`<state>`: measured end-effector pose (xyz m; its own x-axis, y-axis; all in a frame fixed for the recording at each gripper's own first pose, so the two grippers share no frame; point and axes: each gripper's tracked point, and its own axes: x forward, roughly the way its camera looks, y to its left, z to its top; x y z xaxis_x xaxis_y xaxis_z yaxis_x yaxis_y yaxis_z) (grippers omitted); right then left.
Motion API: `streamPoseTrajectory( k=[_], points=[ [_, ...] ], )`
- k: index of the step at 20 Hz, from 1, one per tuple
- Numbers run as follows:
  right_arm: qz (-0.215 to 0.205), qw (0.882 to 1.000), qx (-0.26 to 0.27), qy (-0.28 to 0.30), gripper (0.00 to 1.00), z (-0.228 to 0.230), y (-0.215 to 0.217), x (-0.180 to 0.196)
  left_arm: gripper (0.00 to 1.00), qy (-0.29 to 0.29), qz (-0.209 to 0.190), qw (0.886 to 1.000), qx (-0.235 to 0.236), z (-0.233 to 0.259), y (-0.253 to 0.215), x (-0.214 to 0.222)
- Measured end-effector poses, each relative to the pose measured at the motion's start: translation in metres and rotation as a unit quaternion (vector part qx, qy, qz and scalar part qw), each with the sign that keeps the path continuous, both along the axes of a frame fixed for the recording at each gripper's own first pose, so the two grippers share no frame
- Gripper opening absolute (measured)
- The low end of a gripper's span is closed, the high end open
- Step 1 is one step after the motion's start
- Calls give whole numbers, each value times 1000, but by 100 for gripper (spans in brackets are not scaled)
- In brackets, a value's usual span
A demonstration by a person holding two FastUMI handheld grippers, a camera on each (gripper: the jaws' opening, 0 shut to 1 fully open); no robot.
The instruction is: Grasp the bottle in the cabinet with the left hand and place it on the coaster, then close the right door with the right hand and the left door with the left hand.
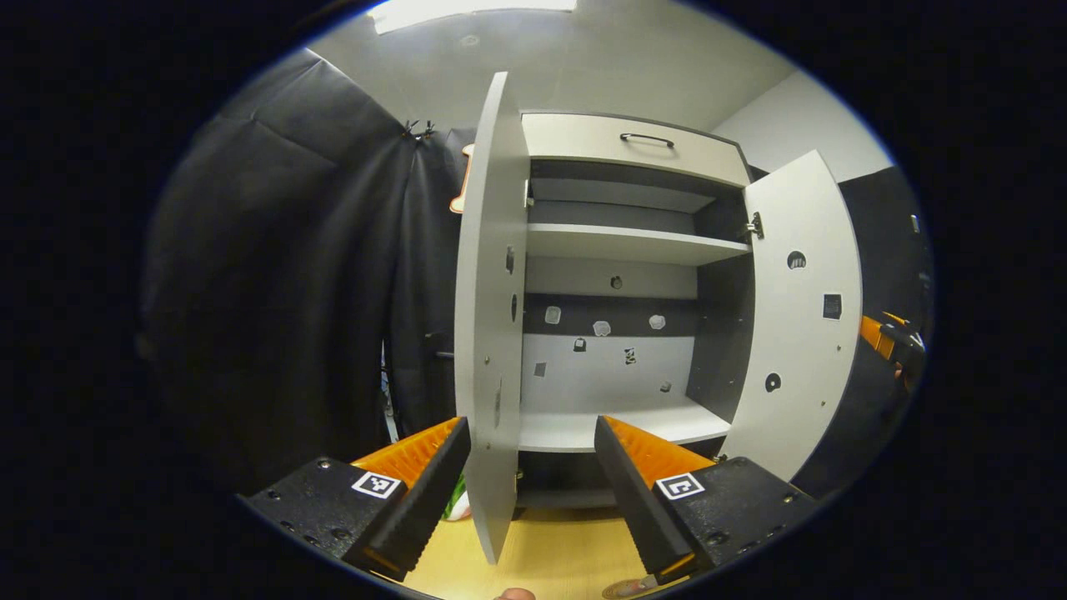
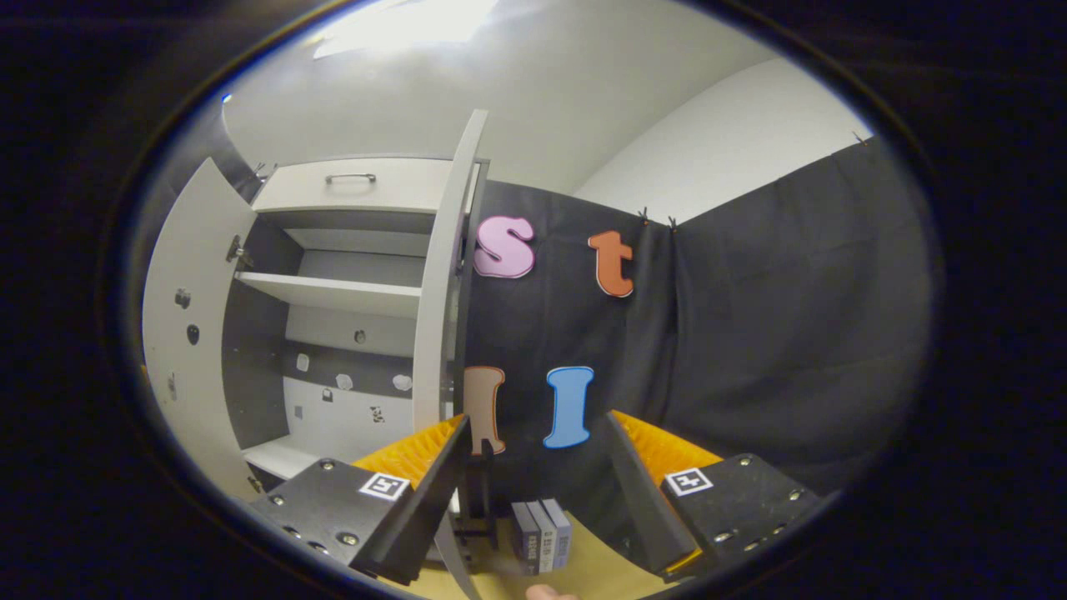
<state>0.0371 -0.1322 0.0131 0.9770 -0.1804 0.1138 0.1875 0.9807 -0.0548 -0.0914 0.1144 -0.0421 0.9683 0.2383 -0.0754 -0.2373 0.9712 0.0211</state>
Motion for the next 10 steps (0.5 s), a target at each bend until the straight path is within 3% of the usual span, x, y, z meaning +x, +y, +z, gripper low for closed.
streamPoseTrajectory(
  k=[1,3,6,7,8,10],
  points=[
    [5,1000,3,2,94,-1,1,0,95,0,1,1000,-4,-1,1,1],
    [15,1000,4,5,95,-1,6,1,91,1,0,1000,-9,-3,1,3],
    [20,1000,-6,6,92,0,11,1,91,0,0,1000,-8,-1,-1,7],
    [25,1000,-5,6,95,1,15,1,95,-2,1,1000,-6,0,-1,7],
    [32,999,-1,8,92,0,21,0,91,-3,2,1000,-5,1,-1,6],
    [58,998,15,11,95,-4,39,2,95,-5,5,1000,-4,4,1,5]
  ],
)
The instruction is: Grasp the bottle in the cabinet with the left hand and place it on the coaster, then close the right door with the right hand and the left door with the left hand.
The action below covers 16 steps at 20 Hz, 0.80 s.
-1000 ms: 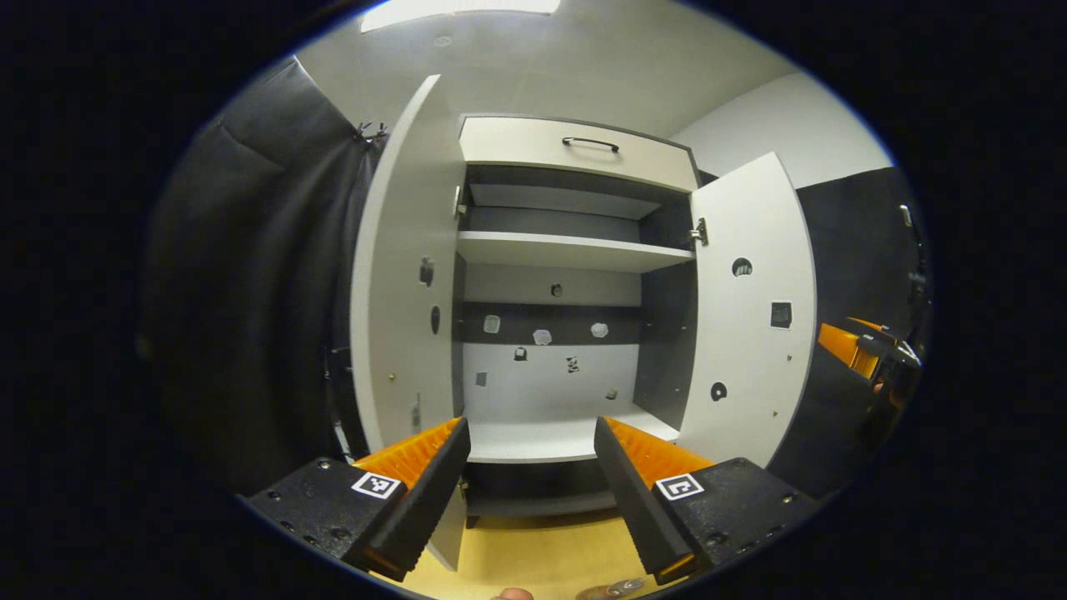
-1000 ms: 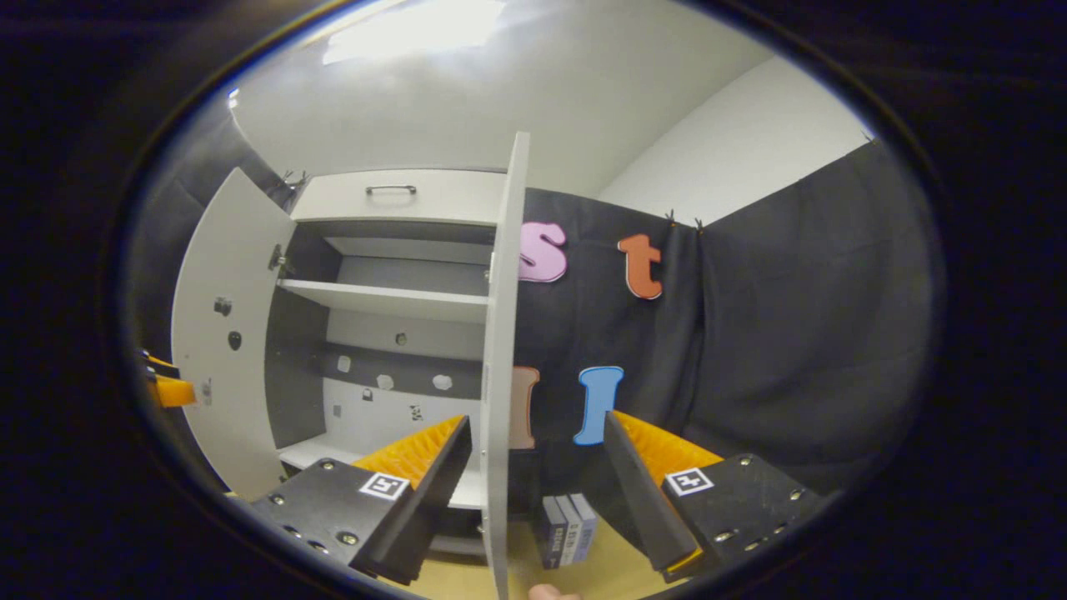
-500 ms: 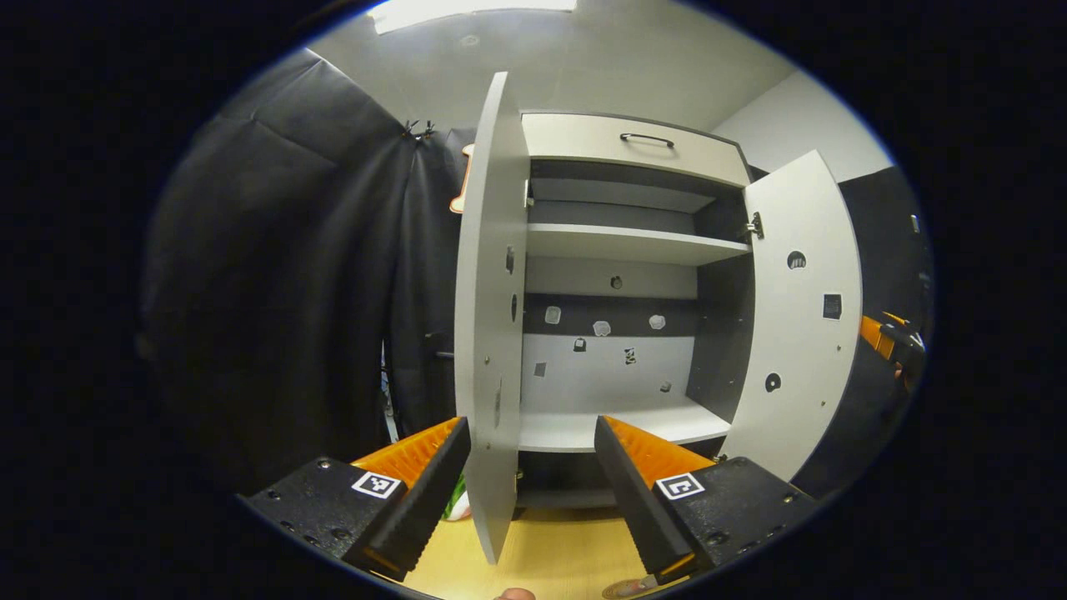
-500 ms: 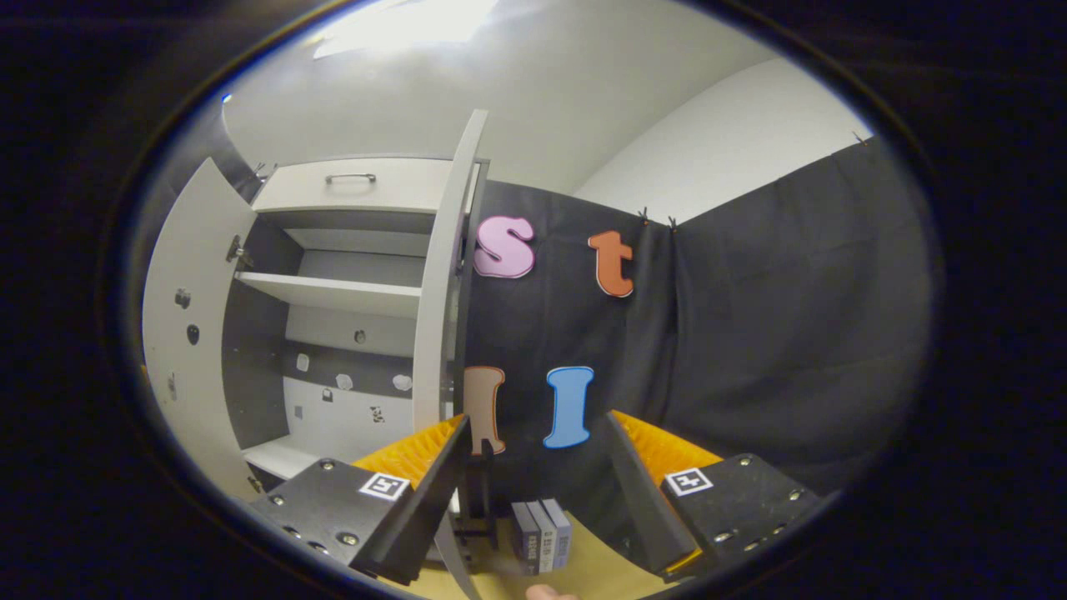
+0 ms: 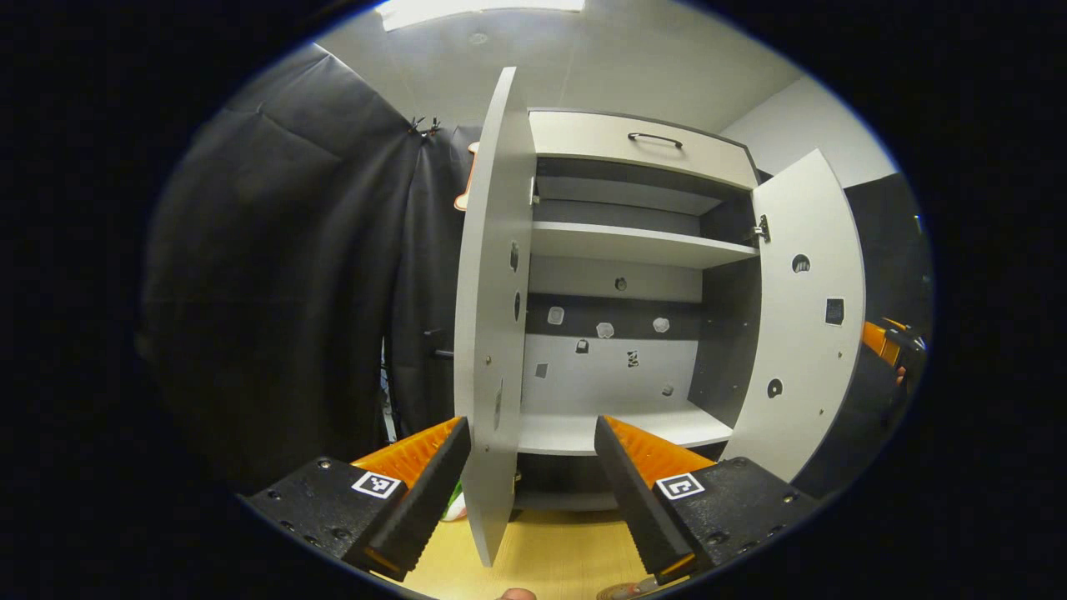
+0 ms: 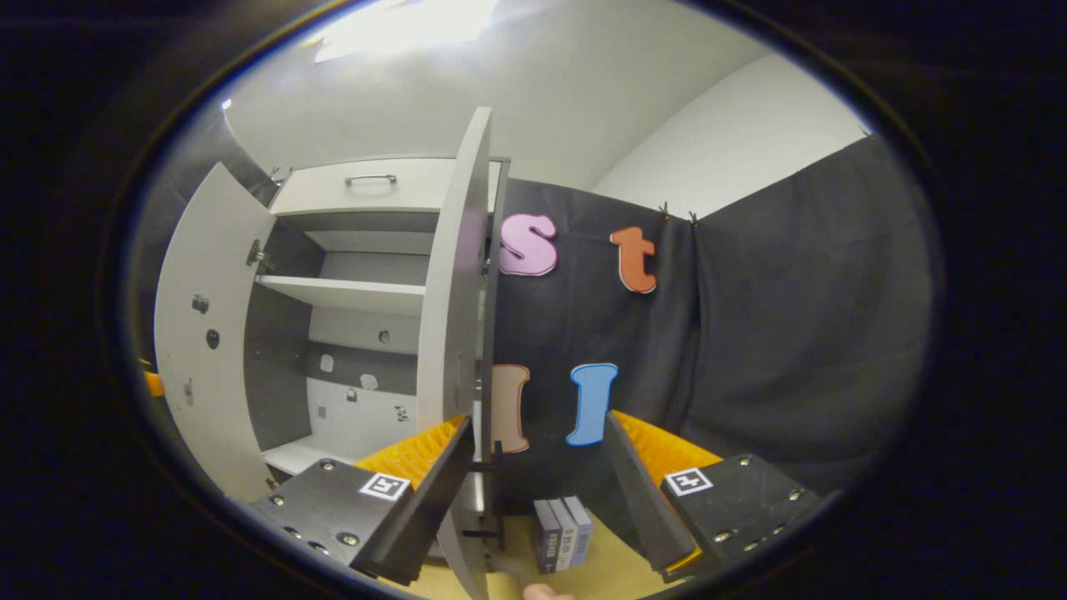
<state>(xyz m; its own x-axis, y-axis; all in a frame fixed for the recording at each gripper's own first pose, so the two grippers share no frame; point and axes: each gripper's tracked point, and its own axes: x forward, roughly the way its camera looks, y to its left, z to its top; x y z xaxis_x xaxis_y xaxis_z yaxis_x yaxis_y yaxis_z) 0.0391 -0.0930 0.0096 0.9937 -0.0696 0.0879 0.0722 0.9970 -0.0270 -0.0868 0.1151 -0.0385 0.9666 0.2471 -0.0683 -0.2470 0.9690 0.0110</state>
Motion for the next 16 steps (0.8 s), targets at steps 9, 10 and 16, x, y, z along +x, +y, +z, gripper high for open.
streamPoseTrajectory(
  k=[9,10,16],
  points=[
    [115,993,19,2,93,-4,96,22,91,1,36,999,-1,-2,22,-18],
    [120,992,23,3,93,-4,100,24,95,1,42,999,-3,-2,26,-21],
    [176,983,42,28,96,-15,141,32,95,-4,63,998,-11,0,38,-30]
  ],
)
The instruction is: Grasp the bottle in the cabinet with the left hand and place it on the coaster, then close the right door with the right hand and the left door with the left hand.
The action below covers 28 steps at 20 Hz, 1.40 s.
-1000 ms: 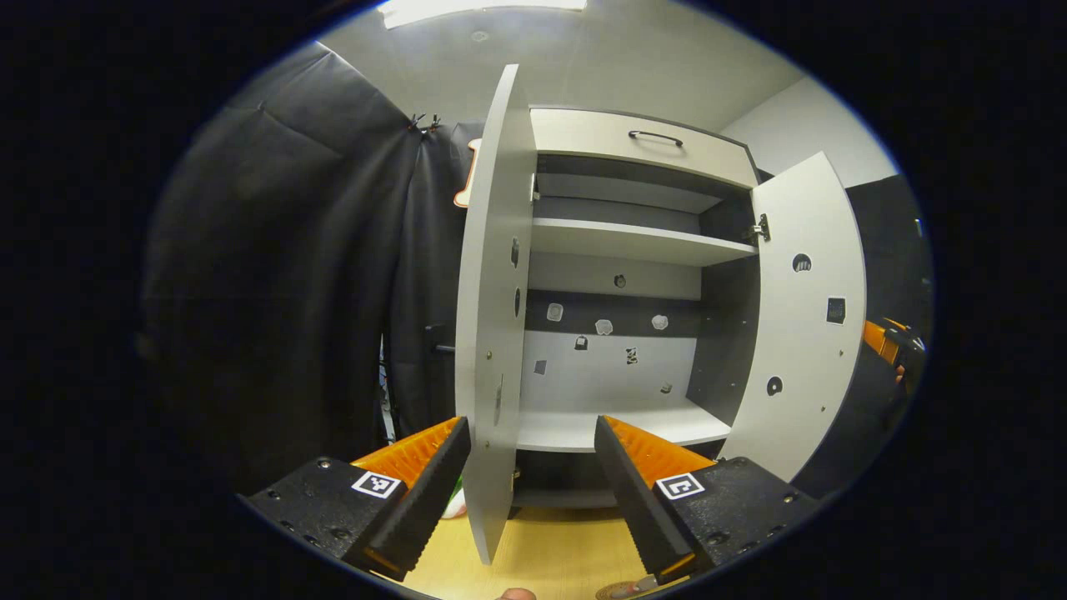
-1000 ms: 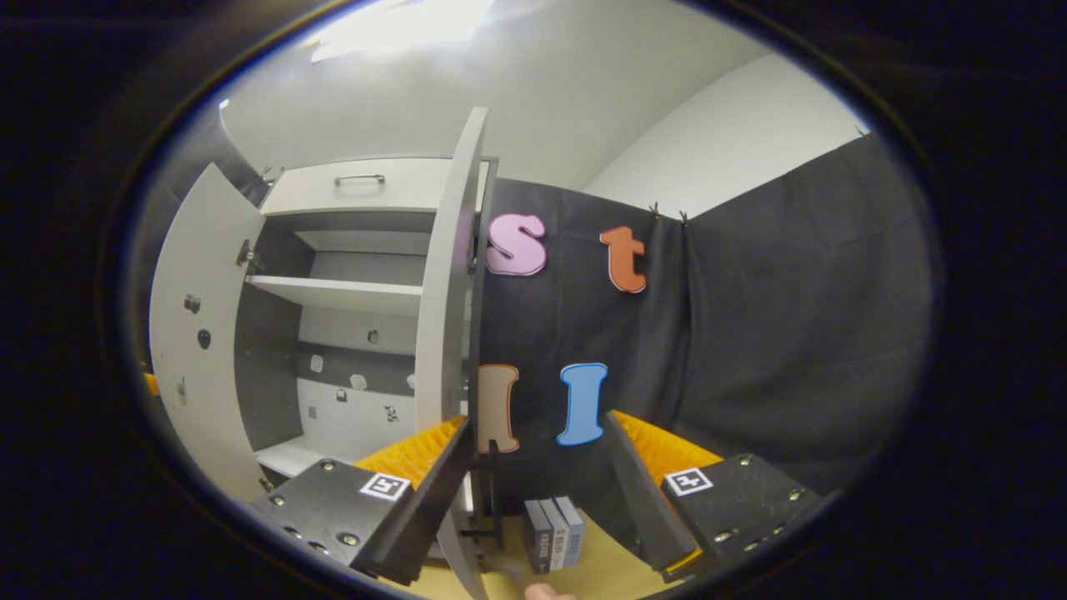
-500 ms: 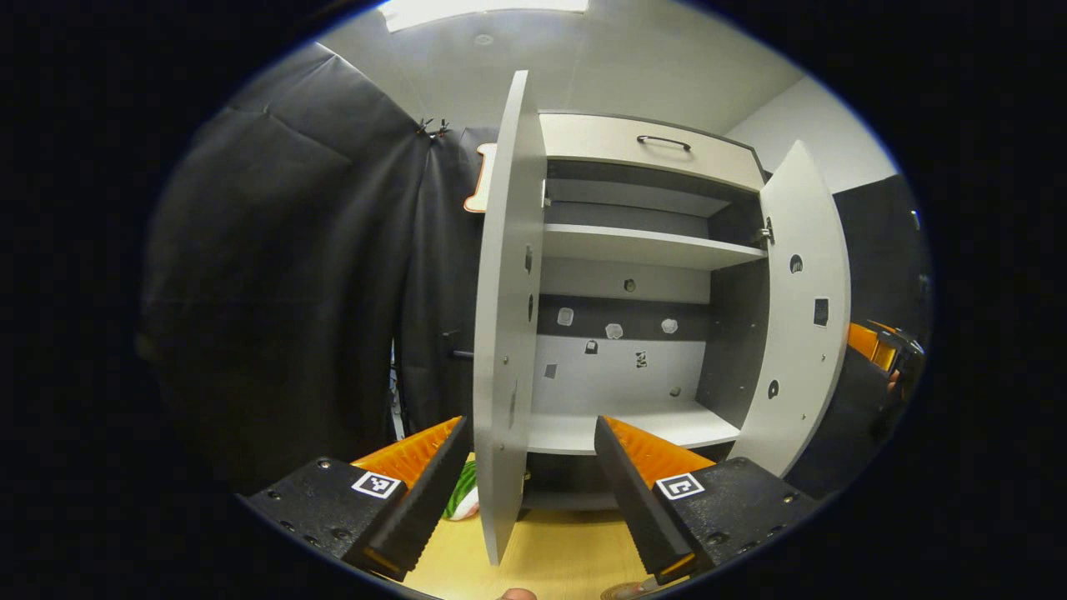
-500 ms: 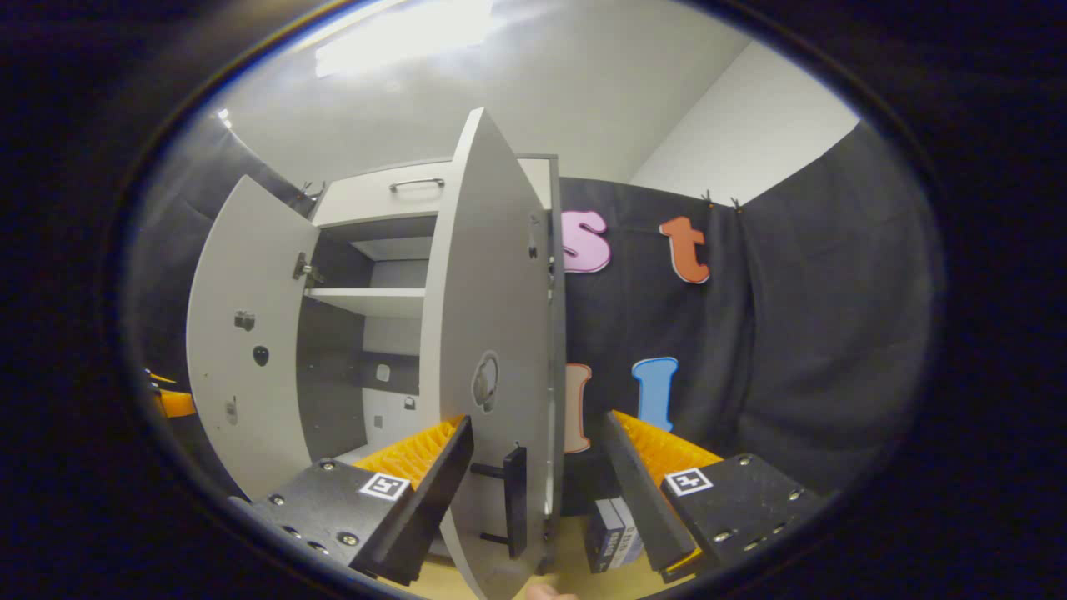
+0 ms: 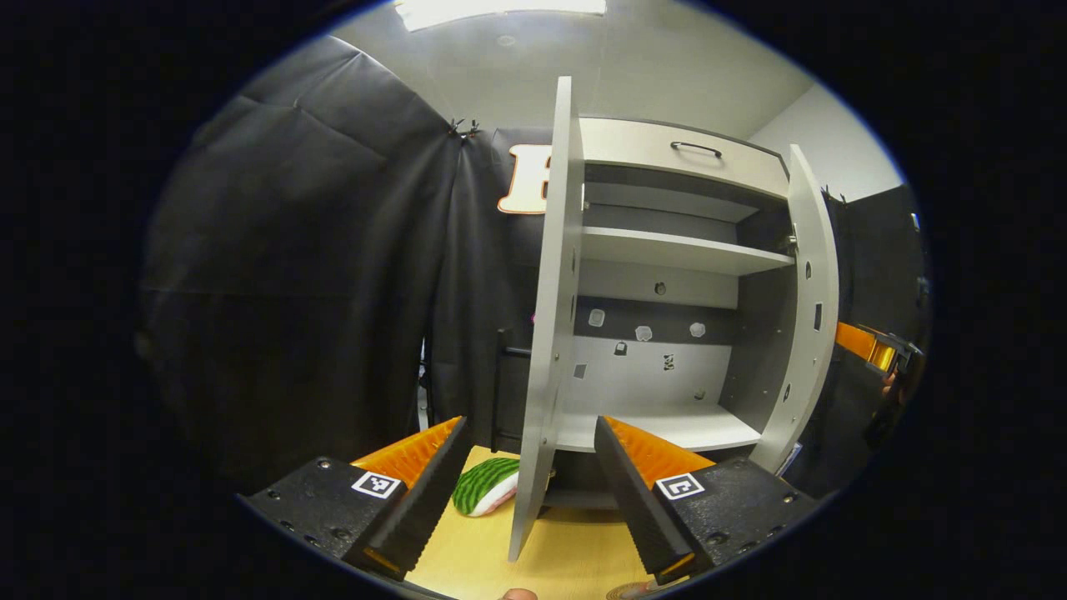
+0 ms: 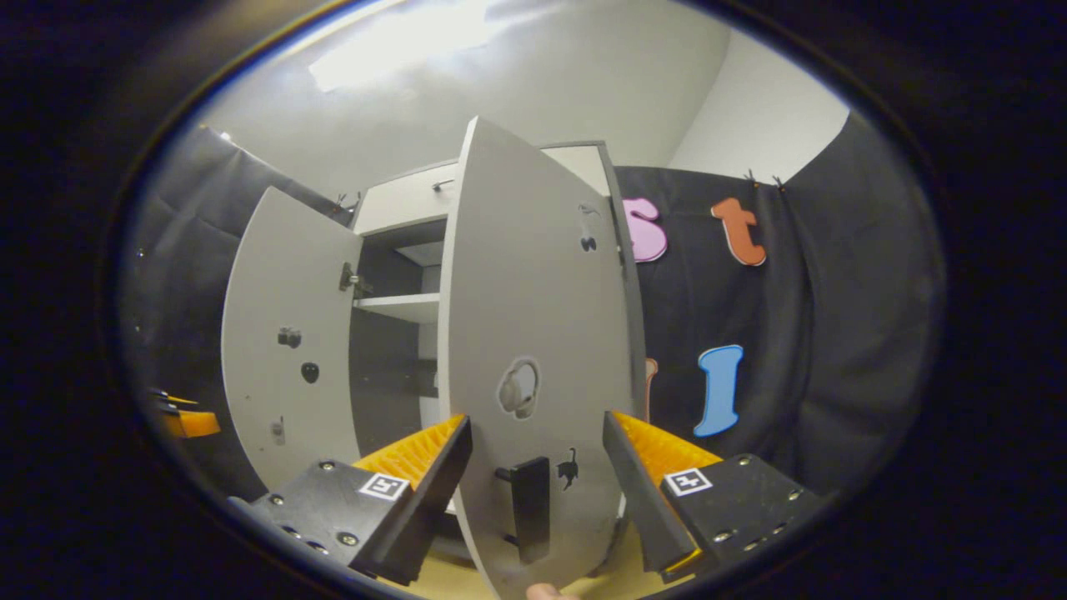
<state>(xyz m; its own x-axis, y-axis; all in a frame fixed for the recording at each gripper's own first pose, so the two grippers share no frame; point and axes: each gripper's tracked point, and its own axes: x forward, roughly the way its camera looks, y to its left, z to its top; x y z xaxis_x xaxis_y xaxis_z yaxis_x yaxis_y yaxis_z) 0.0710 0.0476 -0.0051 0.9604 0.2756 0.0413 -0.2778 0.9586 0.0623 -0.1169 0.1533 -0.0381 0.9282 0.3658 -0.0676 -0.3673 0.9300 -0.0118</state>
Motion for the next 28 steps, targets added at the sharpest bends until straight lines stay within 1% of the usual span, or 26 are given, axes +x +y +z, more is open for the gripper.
streamPoseTrajectory(
  k=[2,3,4,5,7,8,9,10,11,12,16,17,20,21,22,23,24,25,26,27,28],
  points=[
    [-7,1000,-21,0,96,-6,0,0,96,4,5,1000,0,-2,3,0],
    [-6,1000,-27,-3,93,-5,4,-1,91,5,8,1000,0,-3,5,-2],
    [-3,1000,-29,-4,96,-5,8,-3,91,6,11,1000,0,-3,7,-8],
    [-1,1000,-29,-5,93,-5,10,-6,95,7,13,1000,0,-4,10,-13],
    [-2,1000,-29,-4,93,-6,9,-9,96,6,17,1000,1,-1,13,-15],
    [-4,1000,-28,-4,93,-5,7,-11,91,6,19,1000,2,0,15,-15],
    [-5,1000,-29,-4,95,-6,6,-12,91,5,21,1000,1,0,17,-16],
    [-6,1000,-30,-3,93,-7,5,-14,91,5,22,1000,0,0,18,-15],
    [-7,999,-31,-2,93,-9,5,-15,91,5,22,1000,-1,0,19,-16],
    [-8,999,-34,-2,93,-9,4,-17,96,6,23,1000,0,-1,20,-16],
    [-11,999,-40,-9,93,-6,-1,-23,96,11,27,1000,9,-2,25,-17],
    [-13,999,-42,-10,93,-6,-2,-23,91,10,28,1000,9,-1,26,-17],
    [-14,999,-41,-9,93,-7,-3,-24,91,7,29,1000,7,-1,28,-16],
    [-15,999,-40,-7,93,-8,-3,-24,96,5,32,999,9,0,30,-15],
    [-14,999,-39,-5,93,-10,-3,-24,96,6,34,999,10,1,32,-14],
    [-13,999,-39,-4,93,-11,-5,-24,95,7,36,999,10,0,33,-13],
    [-14,999,-40,-3,93,-11,-5,-23,91,6,38,999,10,0,34,-12],
    [-15,999,-42,-3,93,-12,-4,-23,96,4,39,999,10,1,36,-11],
    [-17,999,-44,-4,93,-12,-6,-23,96,3,40,999,11,1,37,-11],
    [-18,999,-45,-5,93,-12,-6,-22,91,3,42,999,10,0,39,-10],
    [-19,999,-46,-4,93,-13,-7,-21,90,5,43,999,9,-1,41,-9]
  ],
)
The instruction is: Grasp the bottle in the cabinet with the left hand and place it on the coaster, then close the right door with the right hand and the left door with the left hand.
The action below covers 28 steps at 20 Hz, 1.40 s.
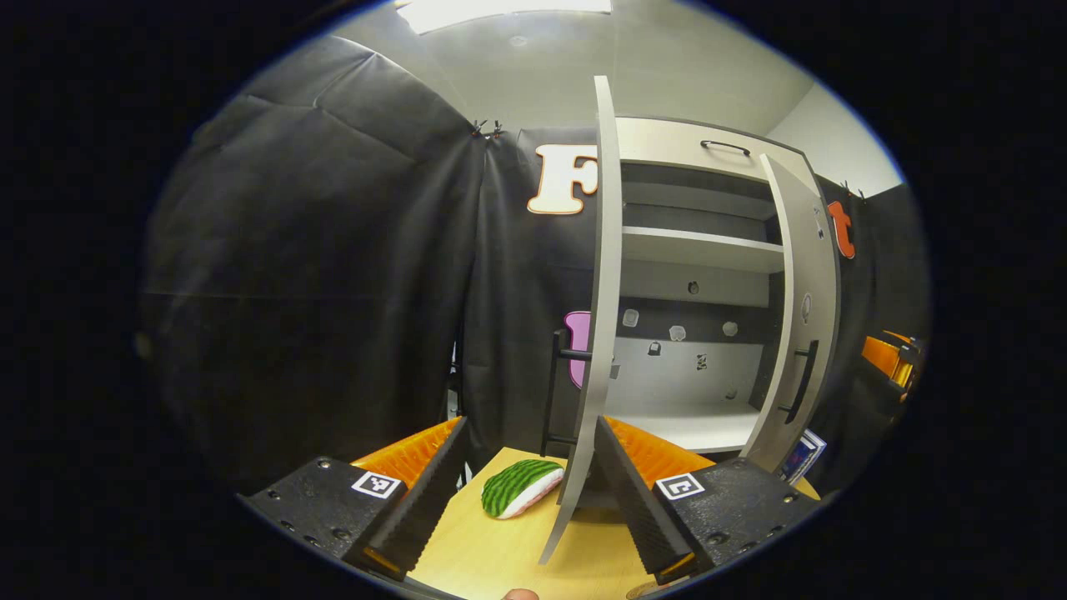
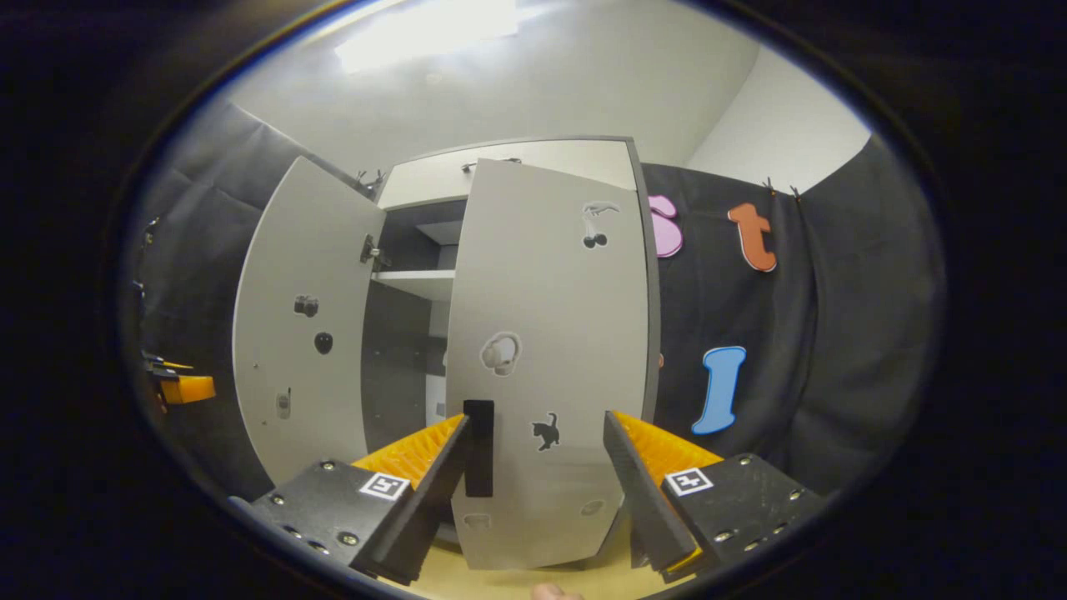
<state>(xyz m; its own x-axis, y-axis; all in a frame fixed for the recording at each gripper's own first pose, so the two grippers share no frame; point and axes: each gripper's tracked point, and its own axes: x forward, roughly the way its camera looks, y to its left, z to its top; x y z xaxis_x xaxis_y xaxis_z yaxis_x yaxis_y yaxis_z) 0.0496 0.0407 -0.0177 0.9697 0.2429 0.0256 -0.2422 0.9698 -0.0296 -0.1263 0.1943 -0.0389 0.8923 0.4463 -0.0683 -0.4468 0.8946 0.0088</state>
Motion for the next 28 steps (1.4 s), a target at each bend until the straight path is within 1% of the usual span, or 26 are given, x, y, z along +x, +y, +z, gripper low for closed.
streamPoseTrajectory(
  k=[1,3,4,5,9,16,17,18,19,22,23,24,25,28],
  points=[
    [-1,1000,0,1,93,-2,0,1,95,1,1,1000,-1,-1,2,2],
    [-3,1000,0,1,93,-2,-1,3,96,2,4,1000,-4,-3,5,4],
    [-3,1000,1,2,93,-2,-2,4,91,3,5,1000,-6,-5,5,6],
    [-4,1000,1,3,93,-3,-2,6,96,3,6,1000,-6,-5,7,7],
    [-6,1000,-1,7,93,-9,-4,9,96,-3,15,1000,-6,-3,14,14],
    [-14,1000,1,16,93,-16,-10,16,96,-12,45,999,-4,1,41,20],
    [-16,1000,2,17,93,-18,-11,16,90,-13,46,999,-8,1,44,22],
    [-18,1000,2,18,93,-18,-12,18,91,-14,40,999,-12,-1,41,23],
    [-21,1000,2,19,93,-18,-13,18,100,-14,33,999,-16,-3,40,25],
    [-28,999,4,17,93,-16,-18,20,100,-2,19,1000,-13,-9,37,44],
    [-30,999,5,17,93,-15,-18,20,91,1,22,1000,-5,-7,38,48],
    [-31,999,7,18,93,-15,-19,19,90,4,18,1000,4,-6,38,49],
    [-32,999,7,19,95,-15,-19,19,89,5,11,1000,6,-6,37,51],
    [-30,999,10,22,93,-15,-16,17,87,0,-12,999,-31,-11,24,54]
  ],
)
